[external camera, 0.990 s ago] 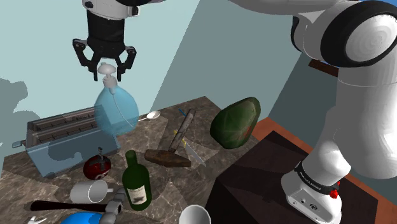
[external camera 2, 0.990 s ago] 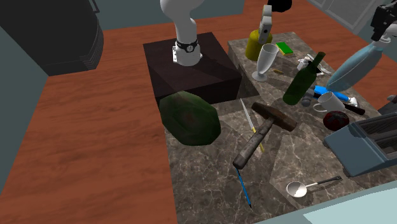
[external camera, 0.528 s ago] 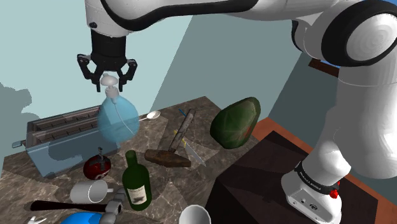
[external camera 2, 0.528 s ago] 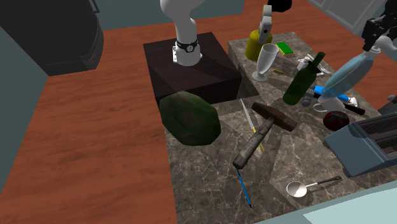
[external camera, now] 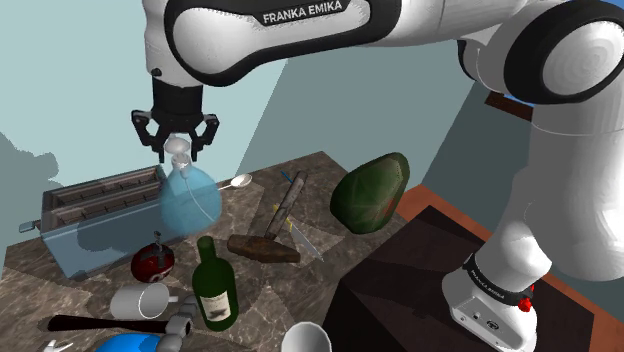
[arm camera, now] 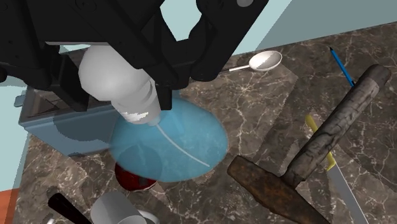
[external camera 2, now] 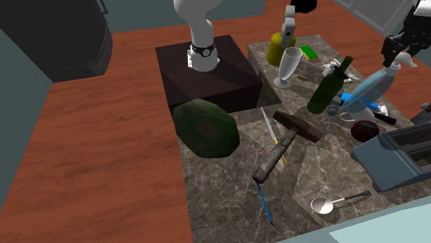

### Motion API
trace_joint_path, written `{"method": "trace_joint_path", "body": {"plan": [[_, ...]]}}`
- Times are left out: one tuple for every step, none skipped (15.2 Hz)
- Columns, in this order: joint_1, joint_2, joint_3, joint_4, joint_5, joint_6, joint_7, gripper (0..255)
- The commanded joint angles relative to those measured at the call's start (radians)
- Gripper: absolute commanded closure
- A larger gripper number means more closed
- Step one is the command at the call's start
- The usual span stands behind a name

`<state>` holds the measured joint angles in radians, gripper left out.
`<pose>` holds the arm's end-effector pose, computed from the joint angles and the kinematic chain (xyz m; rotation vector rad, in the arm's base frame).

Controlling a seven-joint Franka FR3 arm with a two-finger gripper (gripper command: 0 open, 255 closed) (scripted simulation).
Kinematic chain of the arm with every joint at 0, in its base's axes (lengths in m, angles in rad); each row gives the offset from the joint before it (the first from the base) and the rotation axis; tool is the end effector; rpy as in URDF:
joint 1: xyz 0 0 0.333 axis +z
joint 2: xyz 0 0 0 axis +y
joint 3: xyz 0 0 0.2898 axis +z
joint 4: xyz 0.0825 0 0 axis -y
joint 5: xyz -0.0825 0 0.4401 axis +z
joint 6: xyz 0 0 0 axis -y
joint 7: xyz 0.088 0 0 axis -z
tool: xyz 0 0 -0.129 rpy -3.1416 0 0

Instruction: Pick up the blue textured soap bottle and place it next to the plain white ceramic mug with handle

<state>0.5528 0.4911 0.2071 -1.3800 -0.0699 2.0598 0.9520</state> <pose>0.5740 0.5050 0.3943 -2.9530 0.2947 -0.1608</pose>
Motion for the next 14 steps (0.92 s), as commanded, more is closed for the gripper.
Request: {"method": "trace_joint_path", "body": {"plan": [[0.0, 0.007, -0.001, -0.015, -0.001, 0.023, 0.0, 255], [0.0, 0.009, -0.001, -0.025, -0.002, 0.035, 0.001, 255], [-0.001, 0.012, -0.002, -0.035, -0.003, 0.048, 0.001, 255], [-0.001, 0.014, -0.002, -0.044, -0.003, 0.06, 0.001, 255], [-0.001, 0.017, -0.003, -0.053, -0.004, 0.072, 0.001, 255], [-0.001, 0.02, -0.003, -0.062, -0.005, 0.083, 0.002, 255], [-0.001, 0.024, -0.004, -0.07, -0.006, 0.095, 0.002, 255], [-0.001, 0.027, -0.004, -0.078, -0.006, 0.107, 0.002, 255], [-0.001, 0.031, -0.005, -0.086, -0.007, 0.118, 0.003, 255], [-0.001, 0.035, -0.005, -0.094, -0.008, 0.13, 0.003, 255], [-0.001, 0.039, -0.006, -0.101, -0.009, 0.141, 0.003, 255], [-0.001, 0.043, -0.006, -0.108, -0.01, 0.152, 0.004, 255], [-0.001, 0.048, -0.007, -0.115, -0.011, 0.163, 0.004, 255], [0.0, 0.052, -0.008, -0.122, -0.012, 0.174, 0.005, 255]]}}
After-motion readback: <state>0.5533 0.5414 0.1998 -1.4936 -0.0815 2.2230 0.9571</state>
